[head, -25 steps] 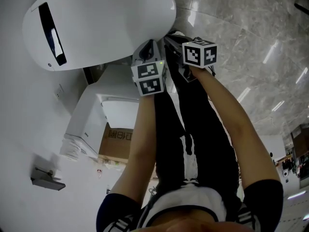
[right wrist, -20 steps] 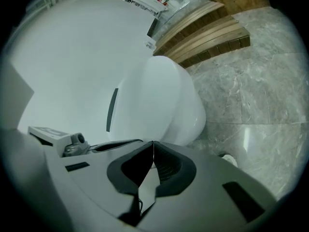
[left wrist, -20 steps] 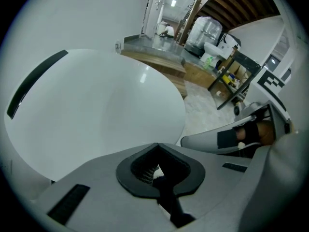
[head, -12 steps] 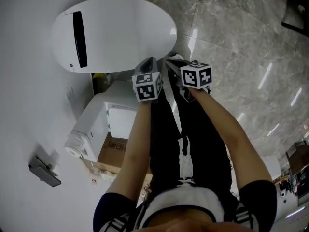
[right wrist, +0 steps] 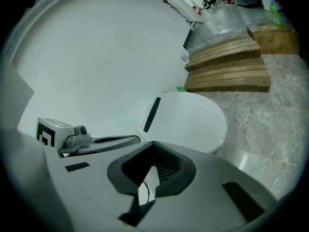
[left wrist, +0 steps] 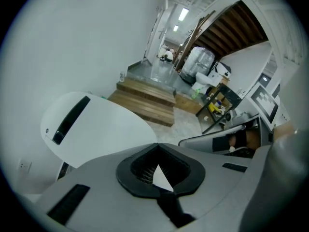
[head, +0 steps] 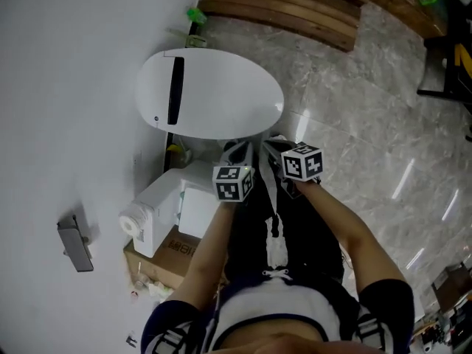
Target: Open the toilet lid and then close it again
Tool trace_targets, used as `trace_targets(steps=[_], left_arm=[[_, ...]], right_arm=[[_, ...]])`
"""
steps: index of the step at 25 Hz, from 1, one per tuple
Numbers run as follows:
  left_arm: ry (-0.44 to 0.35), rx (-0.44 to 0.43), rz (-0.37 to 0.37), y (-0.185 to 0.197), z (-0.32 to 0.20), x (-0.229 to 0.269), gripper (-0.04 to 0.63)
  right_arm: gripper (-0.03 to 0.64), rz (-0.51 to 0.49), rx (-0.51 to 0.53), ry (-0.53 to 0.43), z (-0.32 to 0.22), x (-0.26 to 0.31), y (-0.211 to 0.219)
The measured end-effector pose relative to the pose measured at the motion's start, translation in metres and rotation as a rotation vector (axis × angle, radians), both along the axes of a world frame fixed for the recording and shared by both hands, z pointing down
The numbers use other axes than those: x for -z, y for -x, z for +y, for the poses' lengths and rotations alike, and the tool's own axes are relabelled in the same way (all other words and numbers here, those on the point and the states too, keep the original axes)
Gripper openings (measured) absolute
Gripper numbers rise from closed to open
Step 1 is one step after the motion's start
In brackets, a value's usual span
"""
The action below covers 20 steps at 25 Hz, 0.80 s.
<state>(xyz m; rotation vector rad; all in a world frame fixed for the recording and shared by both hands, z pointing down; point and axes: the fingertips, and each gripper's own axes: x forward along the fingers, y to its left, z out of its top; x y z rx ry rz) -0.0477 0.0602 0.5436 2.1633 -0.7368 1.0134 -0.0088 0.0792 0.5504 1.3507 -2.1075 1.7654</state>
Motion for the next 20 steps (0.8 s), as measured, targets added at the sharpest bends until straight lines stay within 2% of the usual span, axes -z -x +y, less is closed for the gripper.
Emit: trace_targets(steps=[8,14,20], left_arm=[[-0.028,-0.001,0.063,0.009,0.009,0.074,0.006],[-0.075,-0.005,0.093,0.006,0.003,0.103,0.006],[-0.062,0.041,0.103,0.025,0.011,0.114,0.006]], right_arm=[[0.008,0.046,0.032,-0.112,-0.001,0.095,0.007],[0.008,0.056,0.041,-0.130,0.007,0.117,0.007],[0.008,0.055,0.063,-0.151,0.021,0.137,0.022]])
